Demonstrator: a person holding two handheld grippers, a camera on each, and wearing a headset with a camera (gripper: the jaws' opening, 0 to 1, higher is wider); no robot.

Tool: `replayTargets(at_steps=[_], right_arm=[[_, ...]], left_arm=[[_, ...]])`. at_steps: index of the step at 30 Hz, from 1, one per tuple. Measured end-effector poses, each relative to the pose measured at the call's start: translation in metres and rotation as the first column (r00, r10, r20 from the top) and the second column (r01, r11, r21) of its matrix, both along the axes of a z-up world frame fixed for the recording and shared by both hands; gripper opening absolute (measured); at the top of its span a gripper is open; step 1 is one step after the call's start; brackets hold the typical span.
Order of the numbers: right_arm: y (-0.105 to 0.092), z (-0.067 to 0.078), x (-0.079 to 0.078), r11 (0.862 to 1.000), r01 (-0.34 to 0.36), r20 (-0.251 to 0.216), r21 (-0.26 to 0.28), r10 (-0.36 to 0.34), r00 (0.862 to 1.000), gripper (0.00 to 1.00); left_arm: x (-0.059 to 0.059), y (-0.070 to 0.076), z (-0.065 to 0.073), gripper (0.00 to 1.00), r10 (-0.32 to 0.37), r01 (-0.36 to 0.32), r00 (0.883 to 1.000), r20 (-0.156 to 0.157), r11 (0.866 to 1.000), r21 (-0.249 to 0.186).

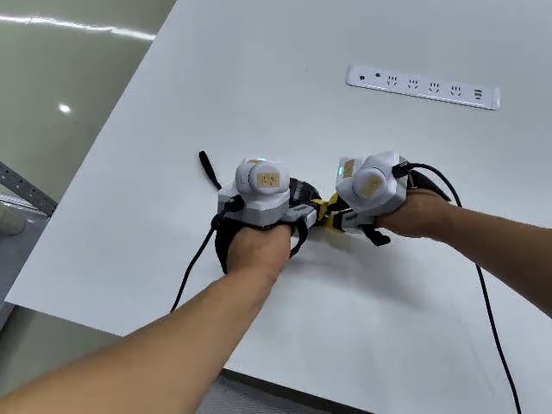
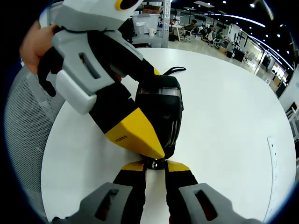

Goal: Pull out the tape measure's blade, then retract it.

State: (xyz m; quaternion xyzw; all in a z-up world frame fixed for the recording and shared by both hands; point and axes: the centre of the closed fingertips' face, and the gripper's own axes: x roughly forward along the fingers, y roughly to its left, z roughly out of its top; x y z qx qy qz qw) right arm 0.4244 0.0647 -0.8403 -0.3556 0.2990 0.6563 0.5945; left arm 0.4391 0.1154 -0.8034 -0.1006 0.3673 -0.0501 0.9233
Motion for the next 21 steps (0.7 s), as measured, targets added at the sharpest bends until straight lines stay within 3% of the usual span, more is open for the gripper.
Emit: replayTargets(at_steps=[17, 21], right_arm=[[-0.0006, -0.0001, -0.0003, 0.999, 0.029, 0.034, 0.015, -0.030, 0.999, 0.13], [-0.0016, -0.0001, 0.0007, 0.998, 0.062, 0.031, 0.027, -0.063, 0.997, 0.14]], left_arm=[[-0.0034, -0.0018, 0.0020, 0.61, -0.009, 0.009, 1.000, 0.010, 1.000, 0.013], [-0.0033, -0.0019, 0.0019, 0.61, -0.016, 0.016, 1.000, 0.010, 1.000, 0.012]])
